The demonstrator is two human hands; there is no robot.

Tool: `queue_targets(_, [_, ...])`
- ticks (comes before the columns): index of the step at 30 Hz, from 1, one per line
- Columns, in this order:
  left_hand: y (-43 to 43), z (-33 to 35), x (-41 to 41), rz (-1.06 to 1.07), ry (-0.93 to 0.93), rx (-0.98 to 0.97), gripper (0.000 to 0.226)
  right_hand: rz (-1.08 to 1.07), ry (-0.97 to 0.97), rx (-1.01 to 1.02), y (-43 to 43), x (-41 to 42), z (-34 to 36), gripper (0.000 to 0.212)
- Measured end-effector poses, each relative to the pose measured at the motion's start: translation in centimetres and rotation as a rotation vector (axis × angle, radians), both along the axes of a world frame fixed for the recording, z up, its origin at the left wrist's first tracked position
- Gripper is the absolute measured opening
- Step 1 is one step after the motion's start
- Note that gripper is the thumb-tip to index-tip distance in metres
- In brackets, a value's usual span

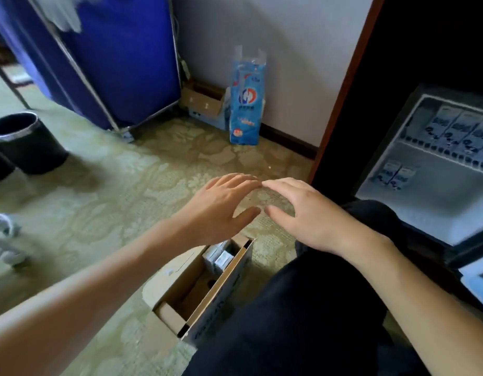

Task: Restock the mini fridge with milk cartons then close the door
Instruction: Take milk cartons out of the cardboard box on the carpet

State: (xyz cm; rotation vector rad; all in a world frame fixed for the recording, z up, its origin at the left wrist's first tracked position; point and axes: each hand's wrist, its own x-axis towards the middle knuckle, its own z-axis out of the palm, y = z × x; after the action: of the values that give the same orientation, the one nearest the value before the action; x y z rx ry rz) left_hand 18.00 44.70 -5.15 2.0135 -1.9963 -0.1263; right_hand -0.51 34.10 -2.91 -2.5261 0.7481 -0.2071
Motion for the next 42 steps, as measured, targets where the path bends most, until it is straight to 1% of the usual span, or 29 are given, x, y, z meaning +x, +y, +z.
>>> queue_targets(4, [2.0, -4.1, 2.1, 0.123, 0.045, 0.040, 0.054, 0.083, 0.106, 0.086, 0.3, 4.9, -3.8, 0.056])
queue_targets(9, [3.4, -10.4, 4.3, 0.234, 0.012, 0.125, 0.054, 0.163, 0.318, 0.148, -0.2, 9.6, -9.0, 0.054])
queue_targets(12, [3.4, -14.3, 5.2, 0.306, 0.048, 0.208, 0.053, 0.161, 0.423, 0.156, -0.8, 12.3, -12.5, 0.055])
queue_targets(15, [3.2, -18.4, 5.7, 0.369, 0.080, 0.293, 0.049, 0.154, 0.488, 0.185, -0.9, 14.5, -16.4, 0.055])
queue_targets(17, [3.1, -21.1, 5.7, 0.415, 0.090, 0.352, 0.044, 0.179, 0.531, 0.178, -0.8, 15.1, -19.4, 0.053])
queue_targets(19, [2.9, -23.4, 5.2, 0.454, 0.069, 0.371, 0.039, 0.191, 0.591, 0.165, -0.8, 15.1, -22.0, 0.049])
queue_targets(23, [2.4, -26.3, 4.0, 0.507, -0.027, 0.387, 0.042, 0.272, 0.717, 0.049, -0.8, 14.8, -24.6, 0.033])
queue_targets(26, [2.2, -27.0, 3.2, 0.562, -0.099, 0.367, 0.042, 0.297, 0.734, -0.002, -0.7, 15.2, -25.7, 0.038])
queue_targets(30, [1.9, -27.7, 2.5, 0.616, -0.098, 0.325, 0.044, 0.308, 0.744, 0.009, -0.7, 15.5, -26.1, 0.041])
queue_targets(34, [1.5, -28.2, 2.0, 0.621, -0.117, 0.340, 0.060, 0.269, 0.724, 0.007, -0.5, 15.2, -26.2, 0.058])
queue_targets(35, [1.6, -28.4, 2.0, 0.627, -0.117, 0.339, 0.061, 0.252, 0.708, -0.002, -0.2, 15.1, -26.2, 0.059])
queue_targets(37, [1.6, -28.8, 1.9, 0.675, -0.098, 0.328, 0.055, 0.221, 0.679, -0.010, 0.3, 14.9, -26.3, 0.058])
queue_targets(39, [1.5, -28.9, 1.7, 0.733, -0.037, 0.311, 0.046, 0.202, 0.653, -0.015, 0.4, 14.8, -26.2, 0.059])
queue_targets(42, [1.8, -29.1, 1.2, 0.786, 0.047, 0.303, 0.046, 0.193, 0.632, -0.067, -0.3, 14.4, -25.3, 0.049])
